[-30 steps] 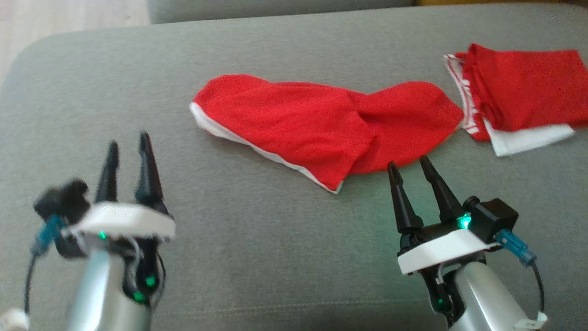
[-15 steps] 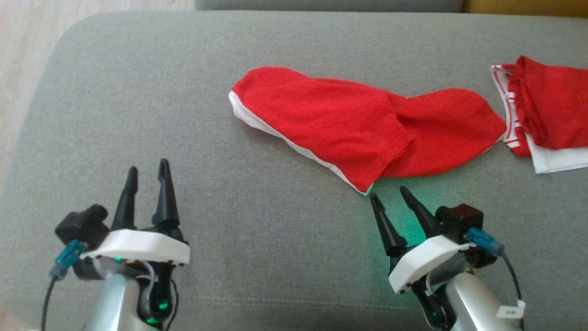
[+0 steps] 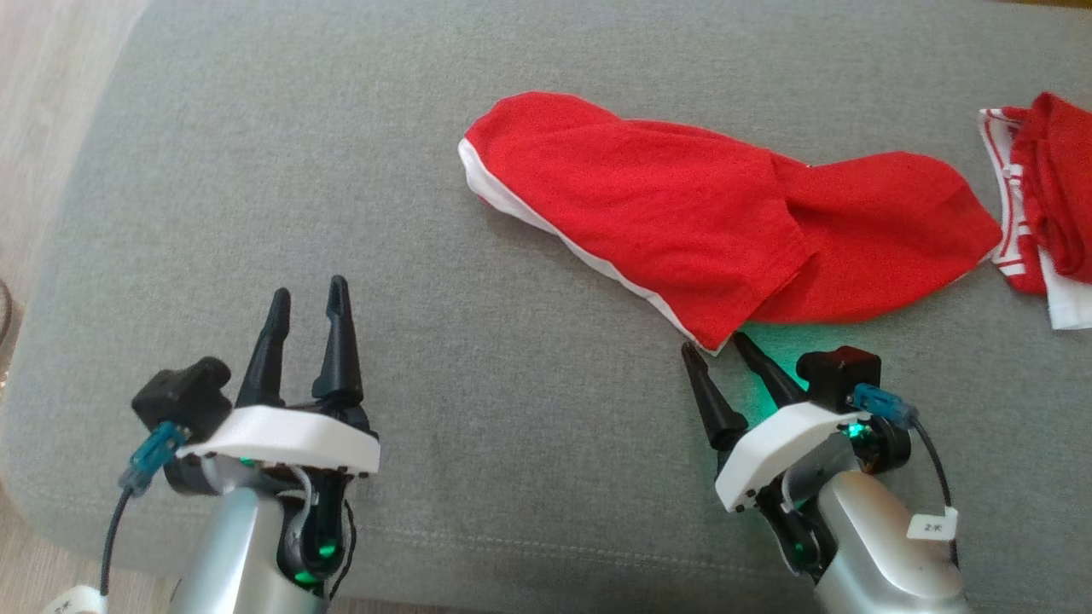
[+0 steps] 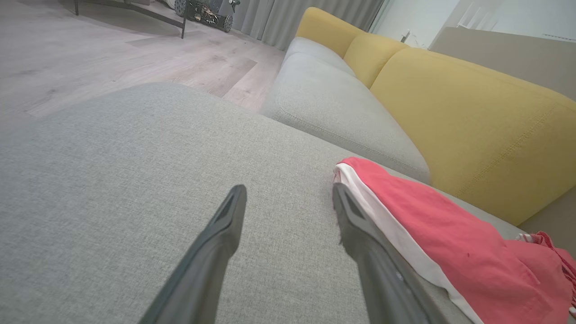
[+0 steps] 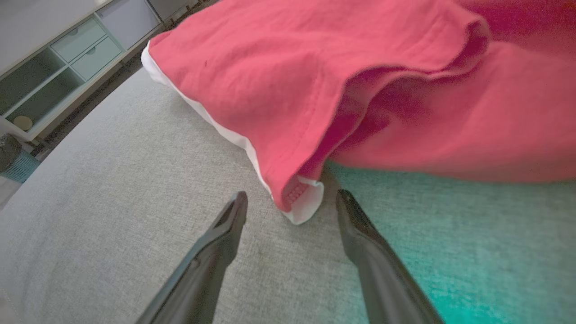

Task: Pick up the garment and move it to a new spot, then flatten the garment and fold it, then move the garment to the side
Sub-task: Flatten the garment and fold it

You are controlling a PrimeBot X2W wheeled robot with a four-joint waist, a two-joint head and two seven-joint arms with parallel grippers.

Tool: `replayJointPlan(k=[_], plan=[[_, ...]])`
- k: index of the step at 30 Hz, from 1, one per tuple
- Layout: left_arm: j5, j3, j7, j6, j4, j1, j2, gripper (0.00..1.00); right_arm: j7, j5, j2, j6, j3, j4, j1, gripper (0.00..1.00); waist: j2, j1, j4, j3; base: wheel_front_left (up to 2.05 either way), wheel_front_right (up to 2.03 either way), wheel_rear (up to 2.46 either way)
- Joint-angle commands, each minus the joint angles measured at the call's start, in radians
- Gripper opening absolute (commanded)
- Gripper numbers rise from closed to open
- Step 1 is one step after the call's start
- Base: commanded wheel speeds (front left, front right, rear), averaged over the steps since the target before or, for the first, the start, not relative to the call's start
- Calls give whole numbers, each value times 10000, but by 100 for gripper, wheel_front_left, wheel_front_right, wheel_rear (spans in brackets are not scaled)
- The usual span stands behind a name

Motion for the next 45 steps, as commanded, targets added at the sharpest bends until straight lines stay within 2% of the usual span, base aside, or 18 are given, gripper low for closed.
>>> replayJointPlan(k=[1,12,13,14,15,16,23,29,38,42,45], plan=[[-95,219,-61,60,-271,-434,85,100,-179,5,42,65,248,-74,-287,100,0,0,85,77,0,0,0],[-268,94,-61,143,-237,-578,84,100,-525,255,44,65,580,746,-938,100,0,0,218,311,0,0,0],[-270,97,-61,147,-231,-586,84,100,-535,287,44,65,621,799,-978,76,0,0,212,315,0,0,0],[-271,103,-61,152,-225,-593,84,100,-549,321,44,65,668,848,-1013,31,0,0,201,315,0,0,0],[-272,113,-61,156,-216,-597,84,100,-564,356,44,65,722,892,-1038,3,0,0,183,310,0,0,0],[-270,127,-61,160,-204,-596,84,100,-578,391,41,65,788,927,-1059,0,0,0,156,297,0,0,0],[-256,256,-61,142,-90,-532,84,100,-608,777,-143,65,1264,837,-1061,0,0,0,-174,77,0,0,0],[-161,391,-61,58,33,-484,84,100,-442,1325,-950,65,1499,78,-741,0,0,0,-746,-222,0,0,0],[143,135,-61,-224,248,-556,84,100,457,1951,-2318,65,637,-1647,46,0,0,0,-1634,-346,0,0,0],[430,-508,-61,-631,829,-707,84,100,744,1931,-2392,65,133,-2140,215,0,0,0,-1898,-283,0,0,0],[683,-1008,-61,-859,1403,-890,107,100,861,1947,-2217,65,-293,-2310,257,0,0,0,-2019,-219,0,0,0]])
